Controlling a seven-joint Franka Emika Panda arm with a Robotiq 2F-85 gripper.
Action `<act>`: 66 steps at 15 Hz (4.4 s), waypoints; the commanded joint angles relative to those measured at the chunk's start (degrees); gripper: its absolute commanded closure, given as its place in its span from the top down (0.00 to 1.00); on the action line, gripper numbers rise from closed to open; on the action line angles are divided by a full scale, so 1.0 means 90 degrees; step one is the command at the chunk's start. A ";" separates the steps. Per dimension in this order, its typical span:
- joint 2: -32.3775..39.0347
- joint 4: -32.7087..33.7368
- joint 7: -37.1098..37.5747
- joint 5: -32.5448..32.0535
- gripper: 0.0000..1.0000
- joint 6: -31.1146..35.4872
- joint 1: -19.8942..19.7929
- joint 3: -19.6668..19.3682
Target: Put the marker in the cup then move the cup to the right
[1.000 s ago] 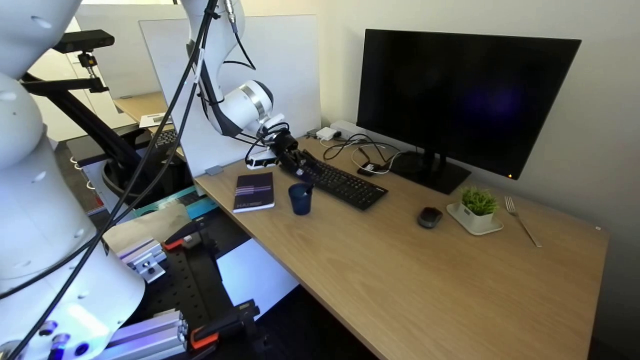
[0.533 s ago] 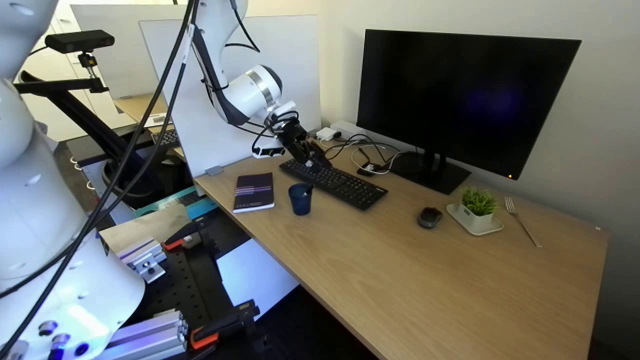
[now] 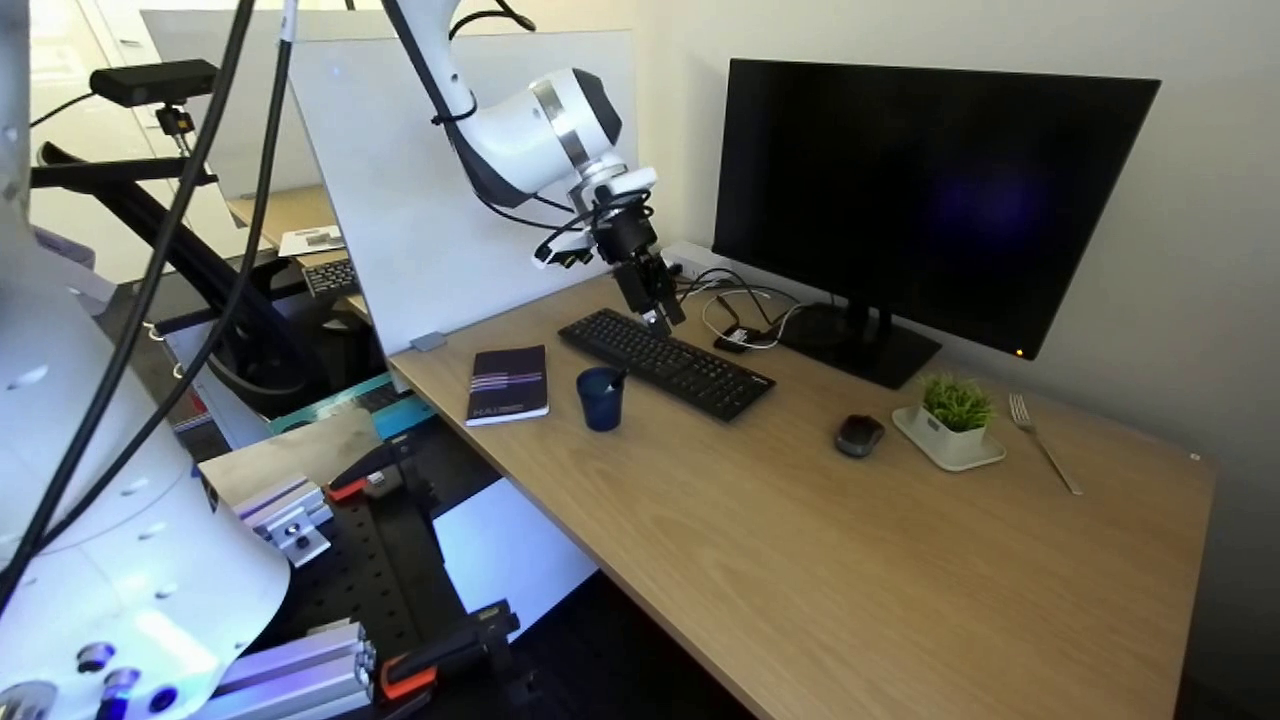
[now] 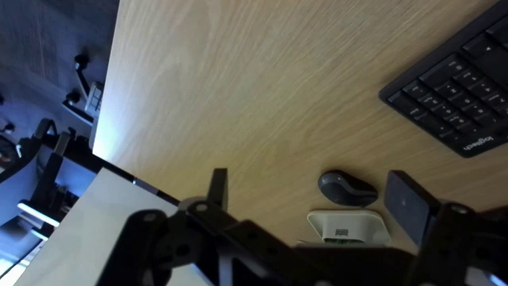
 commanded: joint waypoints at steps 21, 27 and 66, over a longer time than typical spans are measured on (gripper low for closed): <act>-0.1067 -0.0302 -1.0346 0.7278 1.00 0.0381 -0.0828 -0.0776; -0.0930 -0.0182 -1.0218 0.7227 1.00 0.0410 -0.0688 -0.0895; 0.0237 -0.0939 -0.7639 0.7007 1.00 0.2648 0.0885 -0.0970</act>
